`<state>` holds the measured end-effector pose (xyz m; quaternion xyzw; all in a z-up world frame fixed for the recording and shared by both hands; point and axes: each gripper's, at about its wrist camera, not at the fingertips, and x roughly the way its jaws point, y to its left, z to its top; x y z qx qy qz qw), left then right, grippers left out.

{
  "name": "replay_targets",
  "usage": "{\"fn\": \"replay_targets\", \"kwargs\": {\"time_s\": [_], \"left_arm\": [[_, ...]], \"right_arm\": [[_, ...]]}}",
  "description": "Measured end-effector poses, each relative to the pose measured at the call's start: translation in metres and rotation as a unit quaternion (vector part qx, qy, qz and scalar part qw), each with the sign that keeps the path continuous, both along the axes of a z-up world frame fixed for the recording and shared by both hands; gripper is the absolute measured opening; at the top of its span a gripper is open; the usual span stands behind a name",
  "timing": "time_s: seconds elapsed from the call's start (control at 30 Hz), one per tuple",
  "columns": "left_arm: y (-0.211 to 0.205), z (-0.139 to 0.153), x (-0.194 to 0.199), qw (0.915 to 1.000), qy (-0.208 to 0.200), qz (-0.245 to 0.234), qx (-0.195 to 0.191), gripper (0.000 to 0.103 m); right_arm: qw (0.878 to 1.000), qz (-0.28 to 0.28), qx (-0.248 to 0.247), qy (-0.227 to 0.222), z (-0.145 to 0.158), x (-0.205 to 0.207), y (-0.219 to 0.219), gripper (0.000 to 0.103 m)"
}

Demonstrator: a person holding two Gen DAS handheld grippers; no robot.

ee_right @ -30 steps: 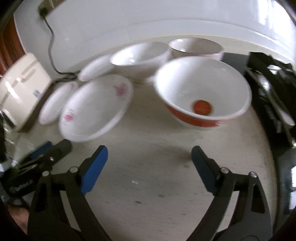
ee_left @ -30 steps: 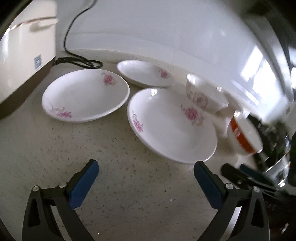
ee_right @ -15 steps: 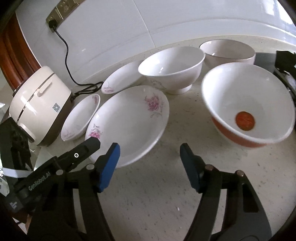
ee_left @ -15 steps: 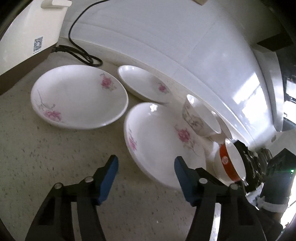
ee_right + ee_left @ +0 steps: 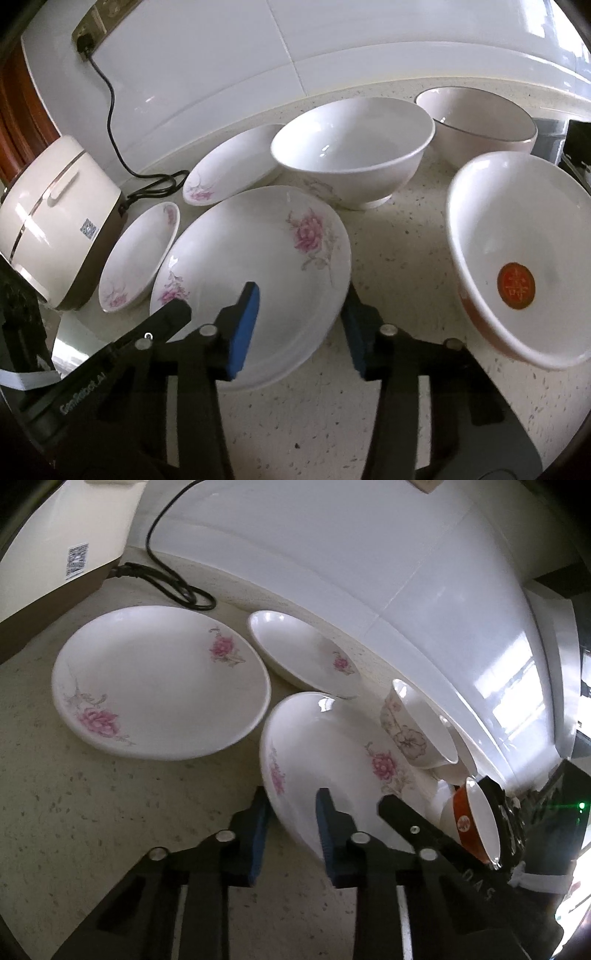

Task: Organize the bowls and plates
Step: 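Move both grippers toward the rim of the large pink-flowered plate, then close the right gripper on the plate rim while the left gripper also grips it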

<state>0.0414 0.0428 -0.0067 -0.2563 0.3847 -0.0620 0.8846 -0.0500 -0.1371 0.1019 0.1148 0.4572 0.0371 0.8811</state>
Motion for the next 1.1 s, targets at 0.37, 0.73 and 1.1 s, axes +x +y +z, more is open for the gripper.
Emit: {"fn": "replay_targets", "kwargs": {"time_s": [0.37, 0.73, 1.1], "left_arm": [[-0.001, 0.004, -0.011, 0.9998, -0.008, 0.006, 0.019, 0.02], [0.009, 0.011, -0.039, 0.999, -0.035, 0.021, 0.018, 0.02], [0.033, 0.015, -0.094, 0.9959, -0.025, 0.083, 0.025, 0.02]], "right_arm": [[1.0, 0.005, 0.002, 0.005, 0.001, -0.004, -0.007, 0.026], [0.998, 0.045, -0.011, -0.047, 0.024, -0.027, 0.002, 0.026], [0.989, 0.129, 0.003, -0.067, 0.033, -0.041, 0.04, 0.026]]}}
